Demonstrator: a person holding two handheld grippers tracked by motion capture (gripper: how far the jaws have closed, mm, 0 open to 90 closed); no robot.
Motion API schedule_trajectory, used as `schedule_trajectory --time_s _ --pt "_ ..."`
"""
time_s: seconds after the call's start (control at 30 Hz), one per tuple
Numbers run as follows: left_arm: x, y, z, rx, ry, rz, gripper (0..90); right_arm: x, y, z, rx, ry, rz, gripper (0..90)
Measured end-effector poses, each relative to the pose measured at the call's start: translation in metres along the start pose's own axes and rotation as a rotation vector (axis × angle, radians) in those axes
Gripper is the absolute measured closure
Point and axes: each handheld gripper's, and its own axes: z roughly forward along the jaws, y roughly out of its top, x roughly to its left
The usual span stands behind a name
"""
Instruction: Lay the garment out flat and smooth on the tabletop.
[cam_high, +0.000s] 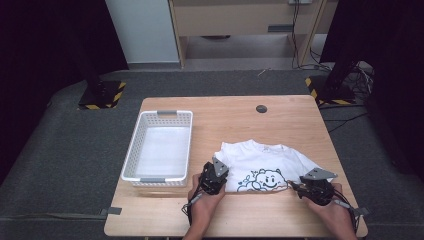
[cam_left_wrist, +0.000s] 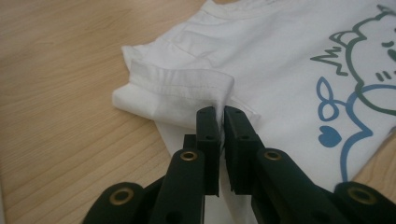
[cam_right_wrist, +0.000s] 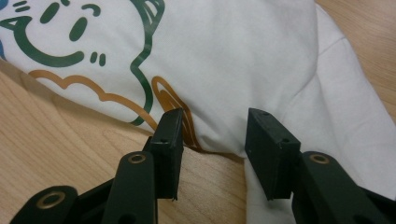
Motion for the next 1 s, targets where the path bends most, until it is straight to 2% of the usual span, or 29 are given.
schedule_trajectory --time_s 0.13,0.33,0.47,0.53,0.63,0.7,0.73,0.9,1.0 --pt "-0.001 -0.002 -0.005 0.019 0.015 -0.011 84.9 -0.003 0.0 -0.001 0.006 -0.002 0.004 57.7" --pt "0.01 -0.007 -0.013 0.024 0.052 -0.073 84.1 -0.011 -0.003 -0.003 0.017 -0.023 0.025 57.9" --pt "0.006 -0.002 -0.015 -0.002 0.023 -0.087 79.9 -0.015 -0.006 -0.006 0.019 -0.027 0.036 57.2" --pt "-0.001 0.003 -0.01 -0.008 0.005 -0.083 73.0 -0.014 -0.006 -0.006 0.016 -0.027 0.034 55.8" --pt "-0.012 0.01 0.001 0.006 -0.006 -0.046 63.5 -0.014 -0.006 -0.006 0.016 -0.025 0.036 54.4" --pt "-0.014 0.012 0.008 0.014 -0.03 -0.075 57.7 -0.014 -0.006 -0.006 0.014 -0.021 0.04 54.1" --pt "-0.014 0.013 0.012 0.02 -0.044 -0.087 56.4 -0.014 -0.007 -0.006 0.012 -0.019 0.04 53.9" --pt "-0.018 0.018 0.024 0.038 -0.071 -0.081 50.6 -0.014 -0.007 -0.006 0.011 -0.02 0.04 53.1" --pt "-0.02 0.022 0.031 0.056 -0.067 -0.049 51.7 -0.014 -0.007 -0.005 0.01 -0.019 0.038 53.1"
